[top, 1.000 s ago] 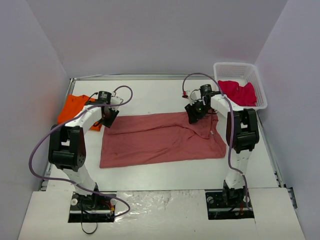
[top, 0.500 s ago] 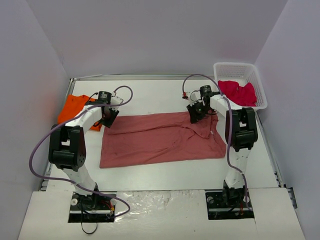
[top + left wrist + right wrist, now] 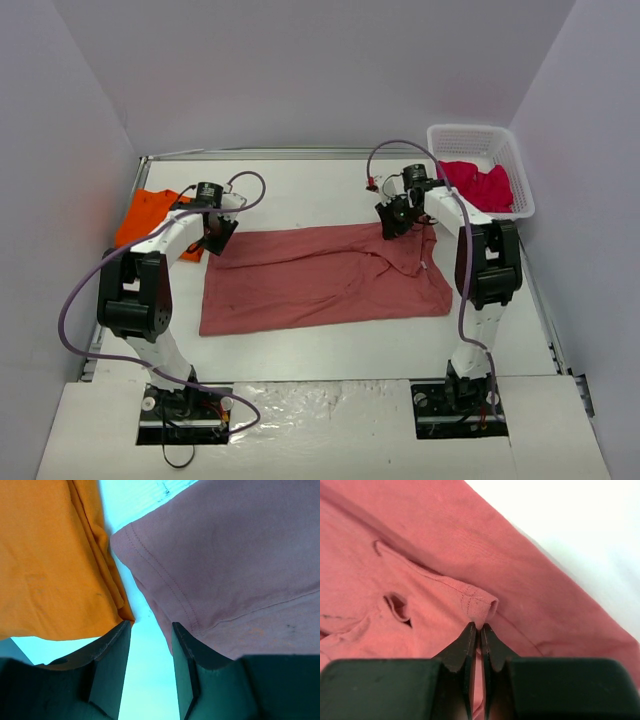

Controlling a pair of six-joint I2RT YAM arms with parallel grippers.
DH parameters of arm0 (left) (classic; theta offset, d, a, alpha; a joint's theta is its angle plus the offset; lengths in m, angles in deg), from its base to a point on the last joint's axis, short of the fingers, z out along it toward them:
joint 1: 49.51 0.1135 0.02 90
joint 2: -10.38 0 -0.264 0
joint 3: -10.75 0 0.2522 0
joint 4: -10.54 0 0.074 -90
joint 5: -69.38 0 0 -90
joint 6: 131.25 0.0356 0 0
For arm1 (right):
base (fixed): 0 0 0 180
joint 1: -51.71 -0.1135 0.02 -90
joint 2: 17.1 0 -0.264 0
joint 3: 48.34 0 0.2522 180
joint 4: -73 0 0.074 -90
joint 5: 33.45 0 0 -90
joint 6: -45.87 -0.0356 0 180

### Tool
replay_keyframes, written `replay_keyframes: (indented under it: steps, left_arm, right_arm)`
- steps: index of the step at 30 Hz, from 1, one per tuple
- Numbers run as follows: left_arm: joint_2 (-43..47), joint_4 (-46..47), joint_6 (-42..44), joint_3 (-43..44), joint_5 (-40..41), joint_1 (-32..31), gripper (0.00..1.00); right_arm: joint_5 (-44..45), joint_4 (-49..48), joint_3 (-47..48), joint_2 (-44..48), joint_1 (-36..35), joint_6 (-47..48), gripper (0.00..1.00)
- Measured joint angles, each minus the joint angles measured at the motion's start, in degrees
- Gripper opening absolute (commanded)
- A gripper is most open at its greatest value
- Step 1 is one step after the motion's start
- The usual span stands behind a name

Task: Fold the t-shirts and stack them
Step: Fold the other side of the tshirt into a rectangle

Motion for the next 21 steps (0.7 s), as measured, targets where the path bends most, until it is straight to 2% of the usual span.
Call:
replay_keyframes:
  steps: [8, 21]
  left_arm:
    - [0.0, -0.02, 0.0, 0.0, -0.22, 0.0, 0.37]
    - [0.0, -0.09, 0.0, 0.0, -0.42, 0.0, 0.37]
  right_arm:
    - [0.26, 0.02, -1.7, 7.08, -0.17, -0.07, 0.0]
    - [0.22, 3.5, -7.45, 12.98, -1.42, 0.61, 0.0]
